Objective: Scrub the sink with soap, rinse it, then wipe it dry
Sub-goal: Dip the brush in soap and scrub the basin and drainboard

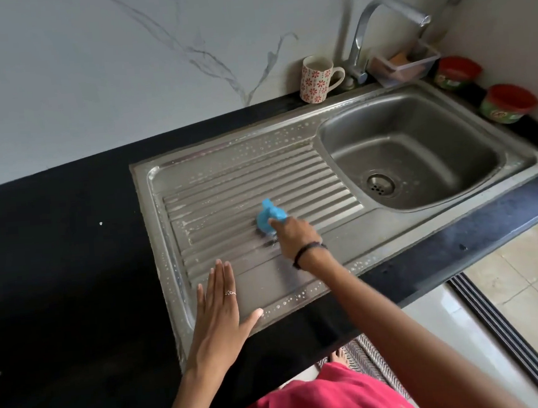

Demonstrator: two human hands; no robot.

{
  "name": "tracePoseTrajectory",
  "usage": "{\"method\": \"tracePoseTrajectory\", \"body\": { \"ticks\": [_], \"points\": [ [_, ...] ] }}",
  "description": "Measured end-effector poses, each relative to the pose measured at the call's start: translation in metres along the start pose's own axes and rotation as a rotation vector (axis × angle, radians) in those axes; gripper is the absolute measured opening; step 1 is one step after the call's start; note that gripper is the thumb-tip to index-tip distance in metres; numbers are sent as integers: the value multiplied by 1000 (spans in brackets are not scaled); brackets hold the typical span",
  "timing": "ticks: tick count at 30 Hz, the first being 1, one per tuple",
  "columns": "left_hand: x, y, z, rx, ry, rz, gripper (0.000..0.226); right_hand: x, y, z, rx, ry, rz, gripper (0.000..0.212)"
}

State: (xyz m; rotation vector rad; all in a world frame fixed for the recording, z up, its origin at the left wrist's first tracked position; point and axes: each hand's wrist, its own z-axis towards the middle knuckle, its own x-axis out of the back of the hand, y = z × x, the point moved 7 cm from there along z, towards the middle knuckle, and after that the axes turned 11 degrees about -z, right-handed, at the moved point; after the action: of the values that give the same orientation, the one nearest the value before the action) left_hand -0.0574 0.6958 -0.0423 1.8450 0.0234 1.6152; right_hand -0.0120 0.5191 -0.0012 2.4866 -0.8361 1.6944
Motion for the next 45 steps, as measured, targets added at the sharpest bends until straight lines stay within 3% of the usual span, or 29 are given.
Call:
{"method": "tracePoseTrajectory", "body": {
  "ticks": [3, 9, 13, 17, 21, 25, 32, 36, 40, 45],
  "points": [
    [1, -4, 0, 7, -31, 18, 99, -3, 20, -2, -9, -10, 12, 37],
    [0, -2, 1, -2, -13, -21, 93, -21, 58, -84, -70, -54, -55, 36],
    [-11, 9, -2, -67, -62, 22, 98, 0, 63, -45, -92, 29, -105, 38],
    [-13, 23, 2, -92, -56, -20, 109, 17, 70, 1, -150, 102, 0, 37],
    [-16, 33, 7, -71, -48, -92, 91, -10, 80, -30, -133, 29, 68, 43],
    [-26, 43, 16, -52, -95, -81, 87, -15, 104, -61, -193, 23, 84, 45],
    [-44, 76, 31, -49, -118, 18, 88, 42, 139, 7, -204, 149, -7, 42],
    [-55, 99, 43, -42, -128, 72, 88, 27, 160, -8, -173, 72, -8, 49],
    [-61, 133, 58, -35, -80, -28, 88, 22, 181, -49, -168, 33, 31, 50],
    [-75, 163, 73, 7, -65, -84, 88, 55, 191, 18, -45, -36, -50, 41]
  ]
}}
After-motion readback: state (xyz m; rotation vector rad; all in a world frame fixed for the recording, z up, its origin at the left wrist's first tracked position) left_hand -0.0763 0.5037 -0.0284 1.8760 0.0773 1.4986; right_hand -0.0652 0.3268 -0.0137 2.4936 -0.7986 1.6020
